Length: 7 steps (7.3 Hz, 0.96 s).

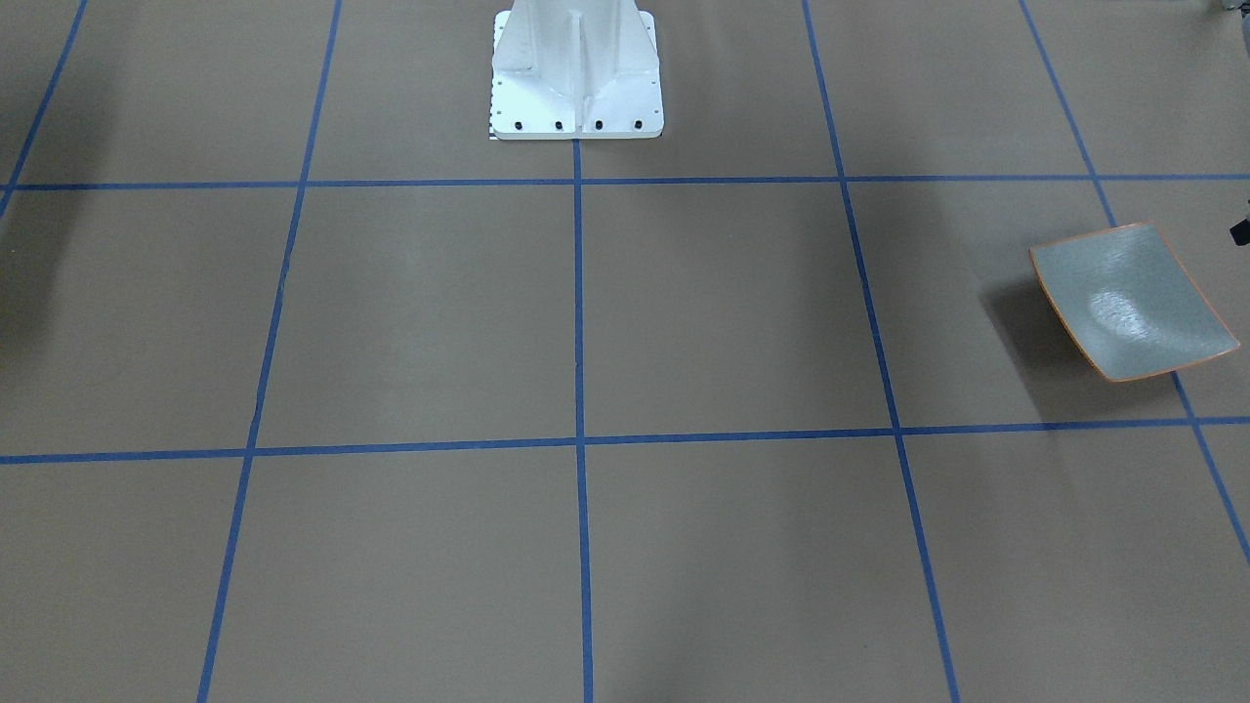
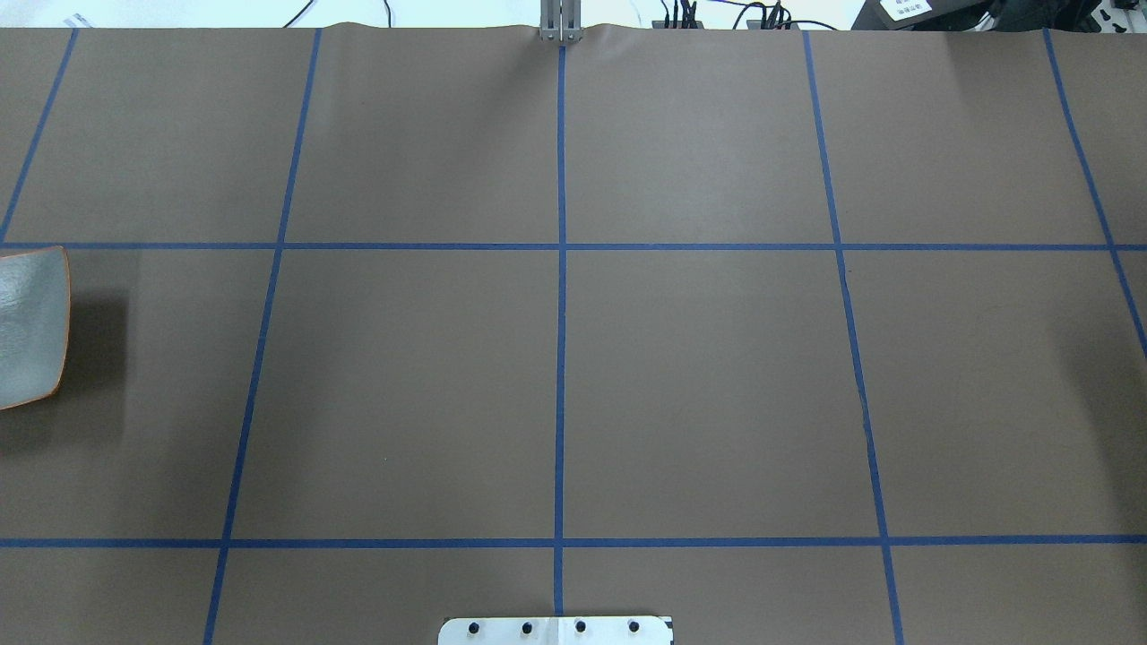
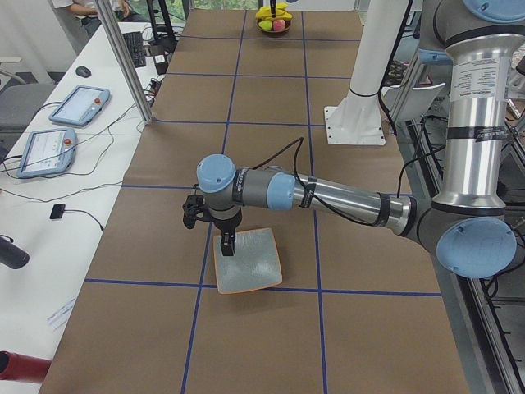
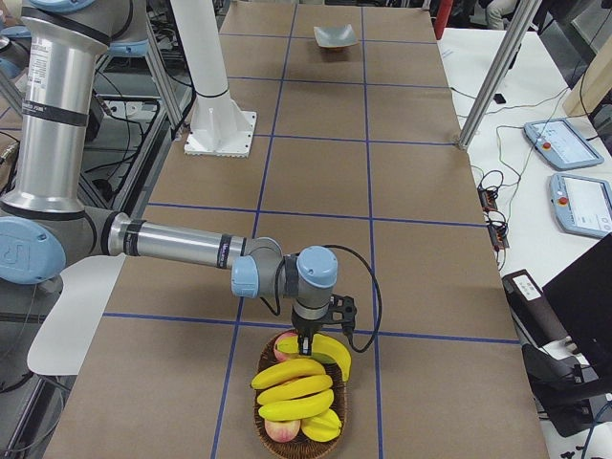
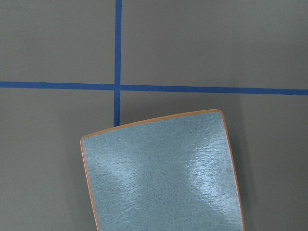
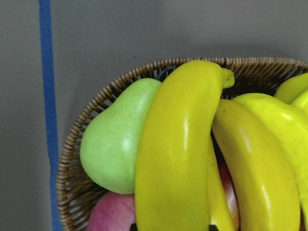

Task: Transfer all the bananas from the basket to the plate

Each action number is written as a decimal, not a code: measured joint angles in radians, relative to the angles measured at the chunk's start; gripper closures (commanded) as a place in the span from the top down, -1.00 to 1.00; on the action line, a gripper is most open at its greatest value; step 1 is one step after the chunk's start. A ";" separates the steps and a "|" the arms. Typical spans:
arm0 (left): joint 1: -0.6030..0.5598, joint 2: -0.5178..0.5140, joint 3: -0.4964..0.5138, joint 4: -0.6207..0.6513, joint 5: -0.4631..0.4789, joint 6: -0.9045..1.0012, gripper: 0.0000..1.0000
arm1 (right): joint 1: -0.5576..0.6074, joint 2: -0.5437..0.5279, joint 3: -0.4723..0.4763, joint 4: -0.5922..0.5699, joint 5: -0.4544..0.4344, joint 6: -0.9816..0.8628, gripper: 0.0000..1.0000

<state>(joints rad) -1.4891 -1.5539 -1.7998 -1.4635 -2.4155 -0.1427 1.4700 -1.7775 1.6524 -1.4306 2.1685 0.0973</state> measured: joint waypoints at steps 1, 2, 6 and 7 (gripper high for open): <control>0.000 0.000 0.002 -0.019 0.000 0.001 0.99 | 0.028 0.002 0.038 -0.003 0.026 0.004 -1.00; 0.000 0.000 0.007 -0.049 -0.004 0.000 0.99 | 0.040 0.012 0.068 -0.001 0.058 0.030 -1.00; 0.056 -0.086 0.013 -0.083 -0.060 -0.081 0.98 | -0.050 0.157 0.129 0.009 0.173 0.183 -1.00; 0.095 -0.141 0.013 -0.086 -0.069 -0.154 0.98 | -0.114 0.209 0.149 0.010 0.170 0.239 -1.00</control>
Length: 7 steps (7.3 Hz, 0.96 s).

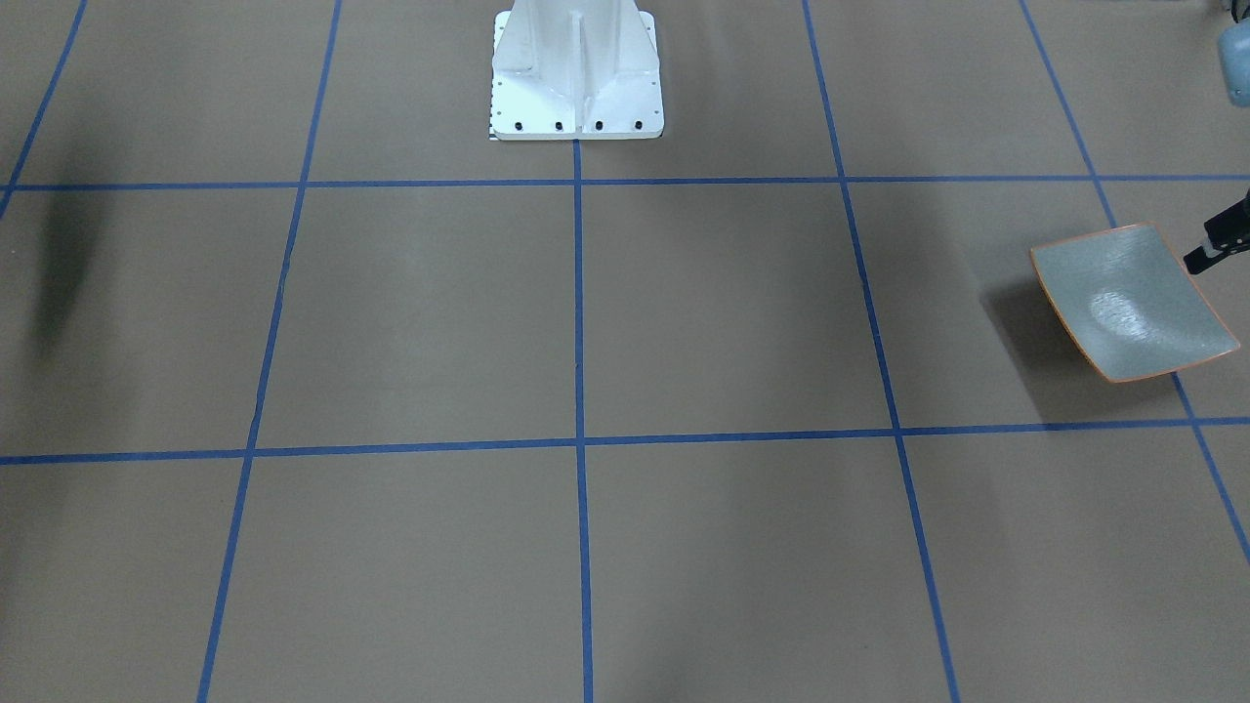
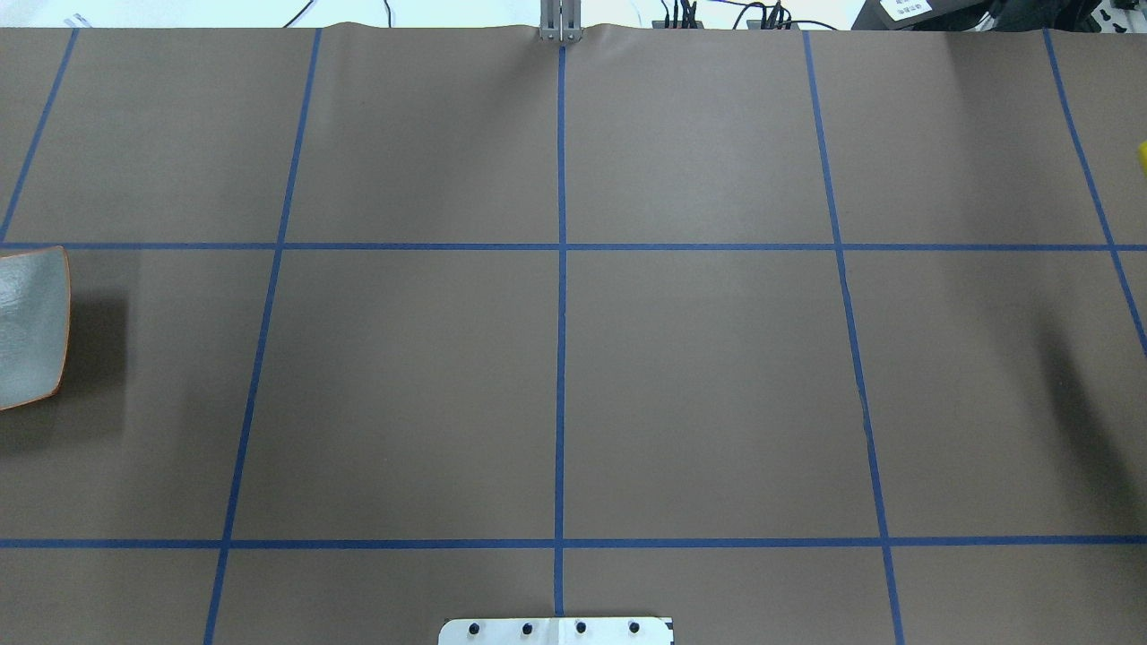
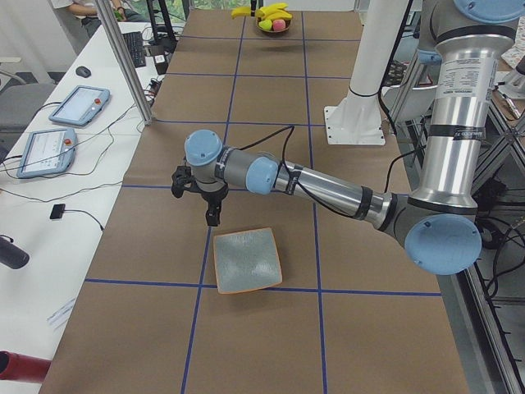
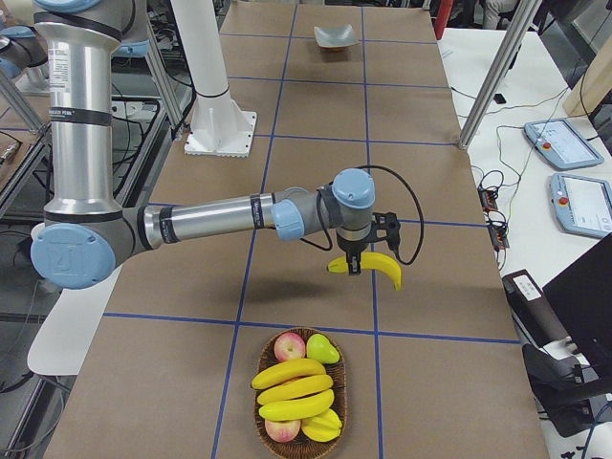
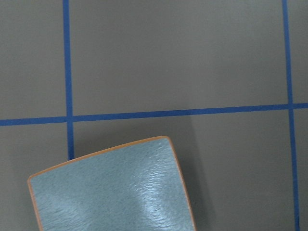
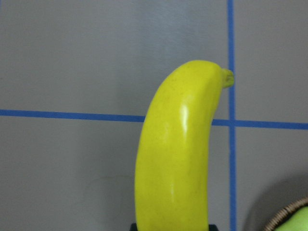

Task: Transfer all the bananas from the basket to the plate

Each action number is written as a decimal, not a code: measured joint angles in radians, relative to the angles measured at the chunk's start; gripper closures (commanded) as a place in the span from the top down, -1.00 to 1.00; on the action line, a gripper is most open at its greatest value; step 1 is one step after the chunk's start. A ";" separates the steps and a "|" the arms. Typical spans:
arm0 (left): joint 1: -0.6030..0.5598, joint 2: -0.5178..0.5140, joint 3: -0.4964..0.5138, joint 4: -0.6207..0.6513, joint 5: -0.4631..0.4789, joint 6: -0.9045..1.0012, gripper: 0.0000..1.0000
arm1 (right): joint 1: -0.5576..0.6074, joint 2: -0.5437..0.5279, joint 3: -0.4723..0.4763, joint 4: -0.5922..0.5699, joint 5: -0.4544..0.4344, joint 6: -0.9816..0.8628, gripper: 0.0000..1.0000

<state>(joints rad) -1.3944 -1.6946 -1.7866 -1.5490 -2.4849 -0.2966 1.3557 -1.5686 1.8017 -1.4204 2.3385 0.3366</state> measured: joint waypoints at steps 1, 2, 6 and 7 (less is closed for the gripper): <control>0.032 -0.054 0.002 -0.001 -0.024 -0.068 0.98 | -0.072 0.058 0.020 0.001 -0.017 0.067 -1.00; 0.065 -0.114 0.008 -0.002 -0.056 -0.145 0.98 | -0.159 0.128 0.039 0.000 -0.048 0.166 -1.00; 0.256 -0.344 0.073 -0.097 -0.089 -0.570 0.99 | -0.459 0.390 0.073 0.011 -0.166 0.609 -1.00; 0.292 -0.361 0.108 -0.228 -0.086 -0.684 0.99 | -0.509 0.425 0.073 0.054 -0.183 0.701 -1.00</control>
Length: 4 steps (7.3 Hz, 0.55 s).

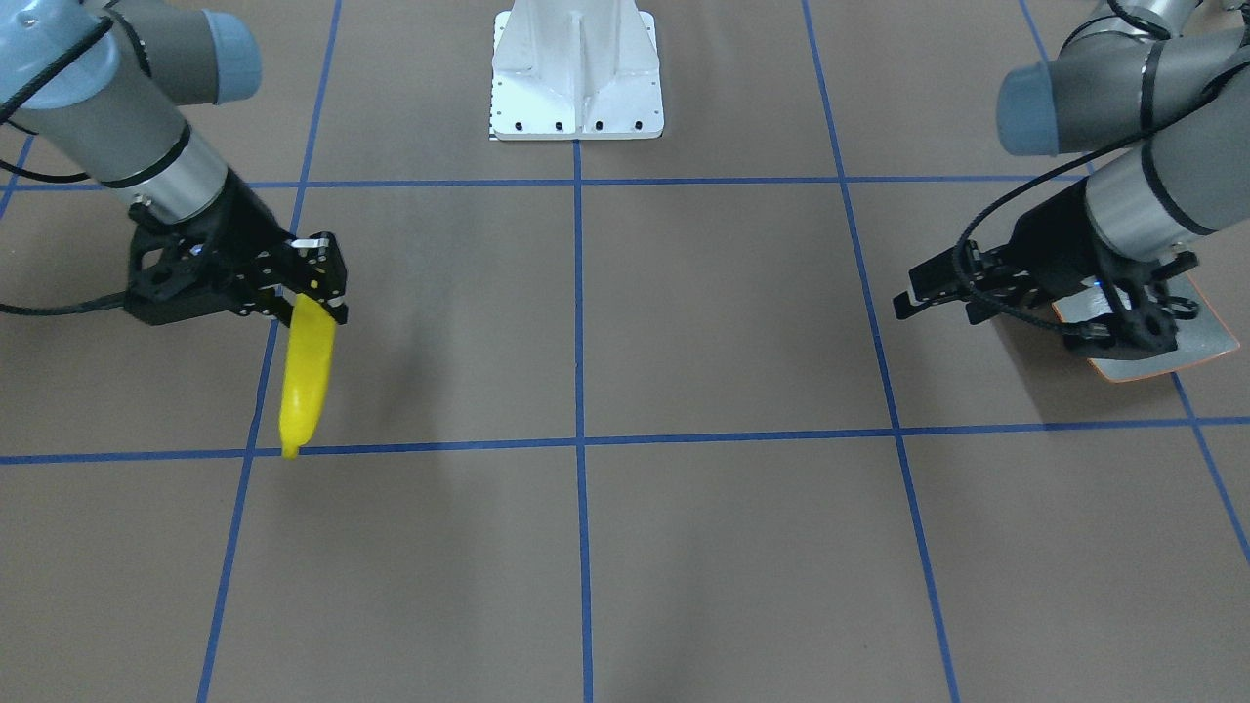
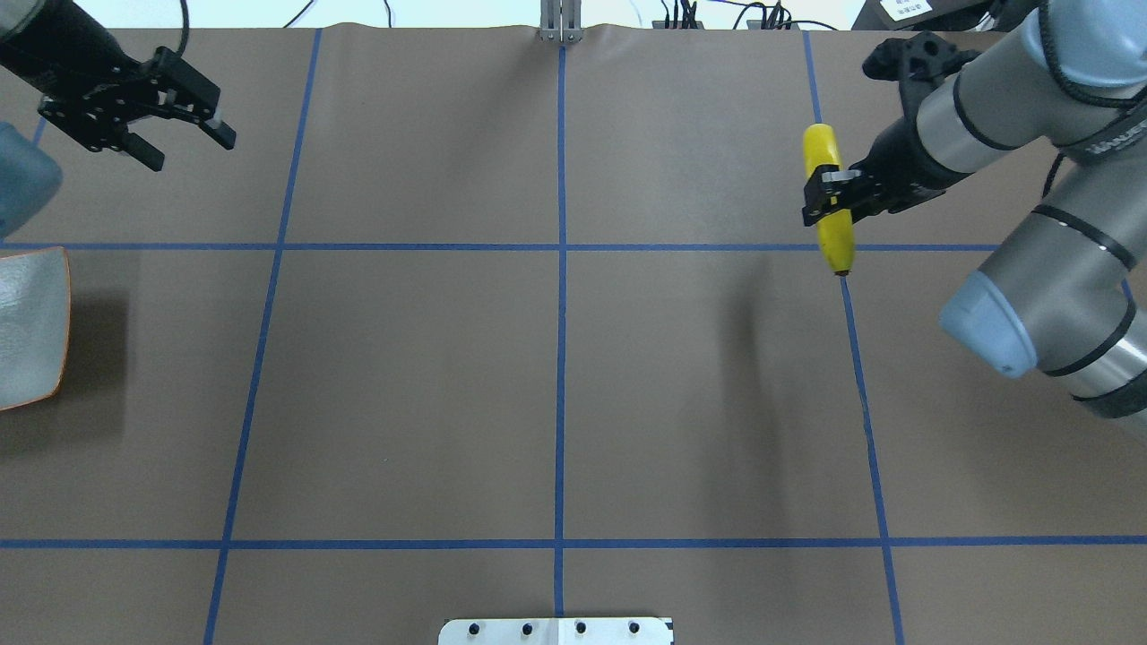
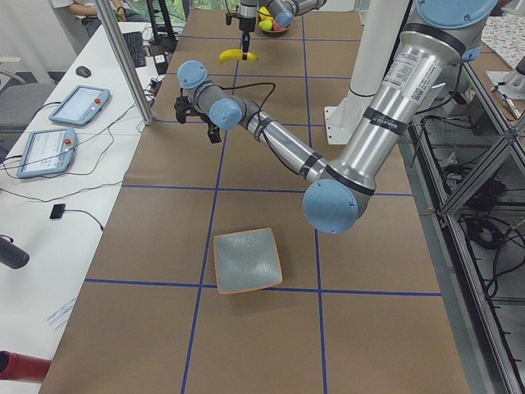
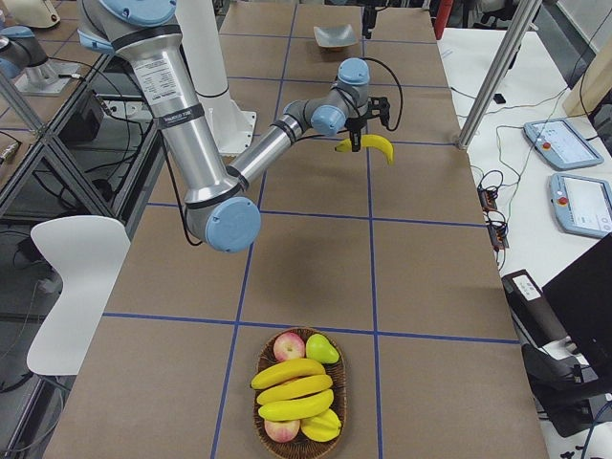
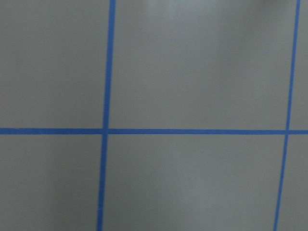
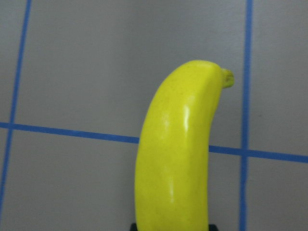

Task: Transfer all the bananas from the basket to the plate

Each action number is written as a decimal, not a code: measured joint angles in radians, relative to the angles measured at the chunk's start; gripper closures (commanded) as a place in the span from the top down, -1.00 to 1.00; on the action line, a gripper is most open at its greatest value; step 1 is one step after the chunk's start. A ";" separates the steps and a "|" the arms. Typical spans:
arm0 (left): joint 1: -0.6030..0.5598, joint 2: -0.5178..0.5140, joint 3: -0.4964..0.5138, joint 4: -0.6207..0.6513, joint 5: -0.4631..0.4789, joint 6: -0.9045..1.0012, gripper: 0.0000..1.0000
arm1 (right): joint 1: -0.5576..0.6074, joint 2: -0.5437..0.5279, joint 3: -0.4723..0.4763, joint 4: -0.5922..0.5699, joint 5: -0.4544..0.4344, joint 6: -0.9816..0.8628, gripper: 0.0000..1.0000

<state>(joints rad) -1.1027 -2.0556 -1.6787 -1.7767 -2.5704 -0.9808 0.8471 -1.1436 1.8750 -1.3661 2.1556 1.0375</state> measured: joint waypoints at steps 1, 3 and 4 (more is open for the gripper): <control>0.031 -0.010 0.040 -0.159 0.007 -0.115 0.99 | -0.042 0.015 0.000 0.070 -0.024 0.090 -1.00; 0.078 -0.041 0.119 -0.411 0.046 -0.240 0.99 | -0.094 0.026 0.007 0.161 -0.057 0.207 -1.00; 0.108 -0.056 0.136 -0.485 0.098 -0.271 0.99 | -0.112 0.030 0.015 0.174 -0.068 0.225 -1.00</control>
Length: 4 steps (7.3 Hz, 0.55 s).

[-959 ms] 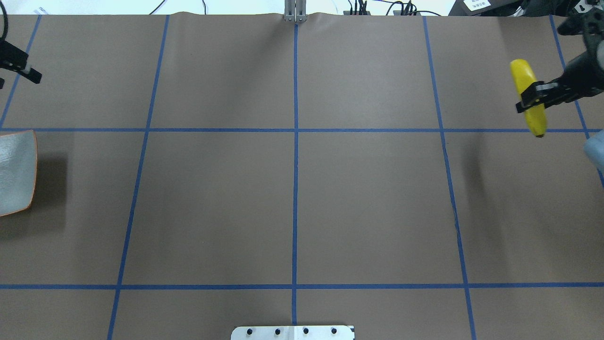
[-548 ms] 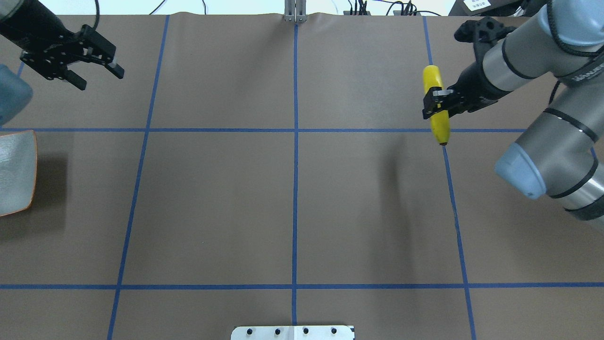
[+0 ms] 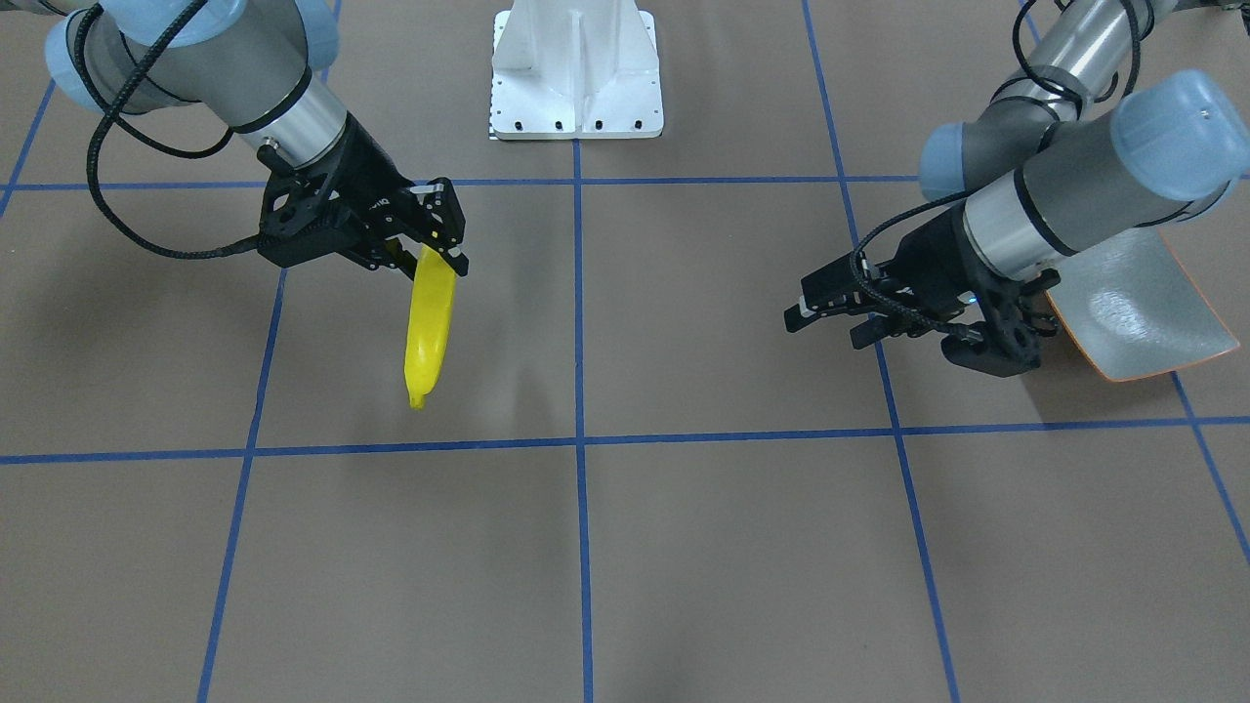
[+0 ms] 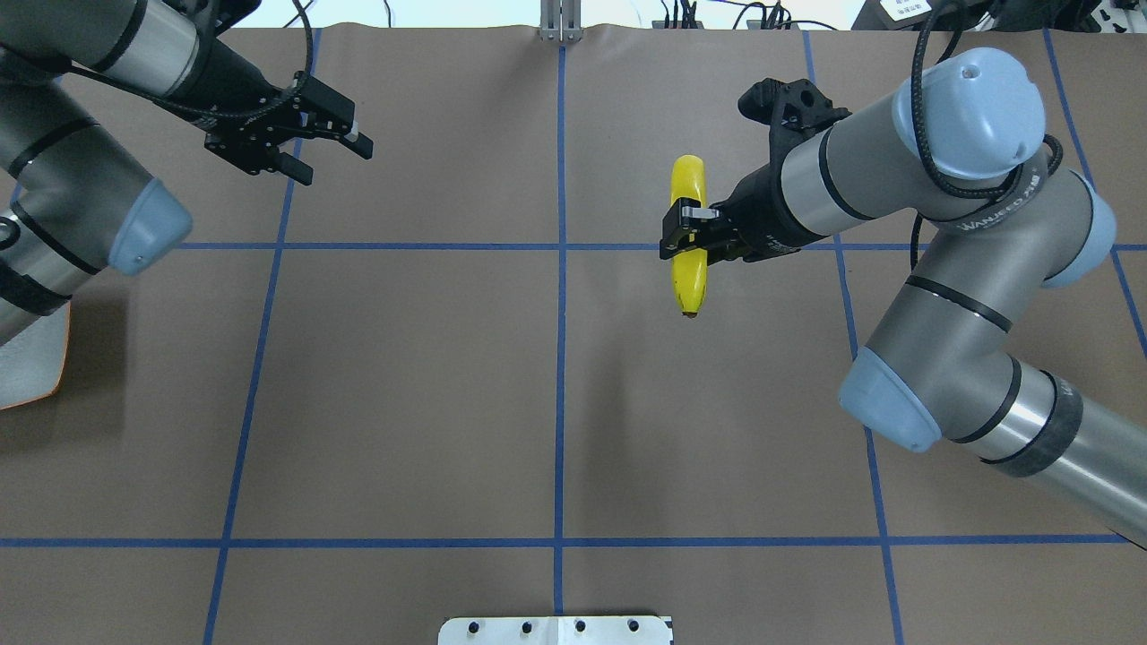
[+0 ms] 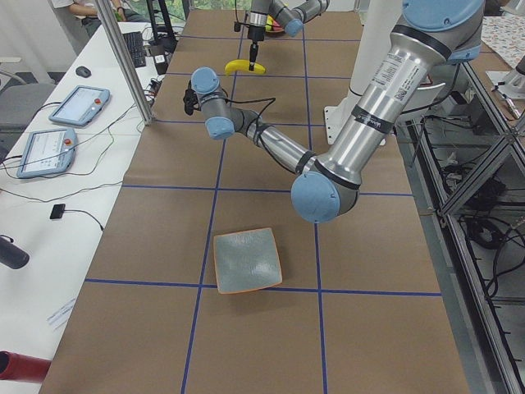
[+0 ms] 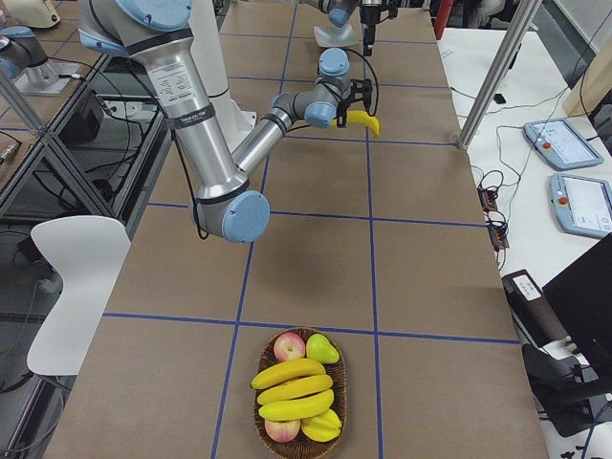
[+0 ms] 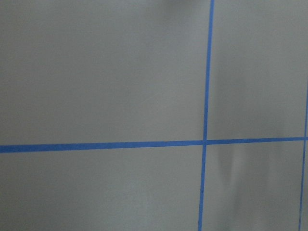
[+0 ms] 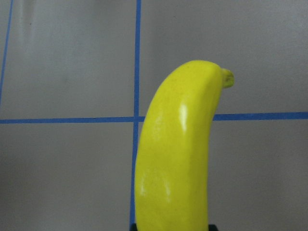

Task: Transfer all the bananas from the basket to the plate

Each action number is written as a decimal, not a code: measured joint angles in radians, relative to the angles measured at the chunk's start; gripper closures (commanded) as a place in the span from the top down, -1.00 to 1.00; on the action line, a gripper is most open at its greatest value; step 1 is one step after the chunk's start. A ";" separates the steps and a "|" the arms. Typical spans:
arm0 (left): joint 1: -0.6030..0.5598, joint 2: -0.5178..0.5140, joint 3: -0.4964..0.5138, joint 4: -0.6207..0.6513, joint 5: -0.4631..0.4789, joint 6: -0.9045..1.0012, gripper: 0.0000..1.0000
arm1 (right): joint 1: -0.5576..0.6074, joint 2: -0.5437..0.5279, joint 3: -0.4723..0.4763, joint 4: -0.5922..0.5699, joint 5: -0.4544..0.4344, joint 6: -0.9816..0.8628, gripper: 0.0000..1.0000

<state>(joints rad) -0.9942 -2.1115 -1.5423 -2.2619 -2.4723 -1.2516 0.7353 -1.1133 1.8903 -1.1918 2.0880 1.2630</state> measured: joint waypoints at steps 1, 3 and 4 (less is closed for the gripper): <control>0.024 -0.019 0.006 -0.043 0.040 -0.067 0.99 | -0.015 0.004 0.009 0.006 -0.006 0.013 -1.00; 0.058 -0.064 0.009 -0.140 0.068 -0.298 0.99 | -0.056 0.015 0.019 0.061 -0.039 0.073 -1.00; 0.080 -0.075 0.010 -0.212 0.085 -0.412 0.99 | -0.085 0.018 0.021 0.117 -0.073 0.113 -1.00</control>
<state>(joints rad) -0.9140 -2.1862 -1.5326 -2.4737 -2.3876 -1.6636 0.6507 -1.0951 1.9110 -1.0749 2.0149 1.3757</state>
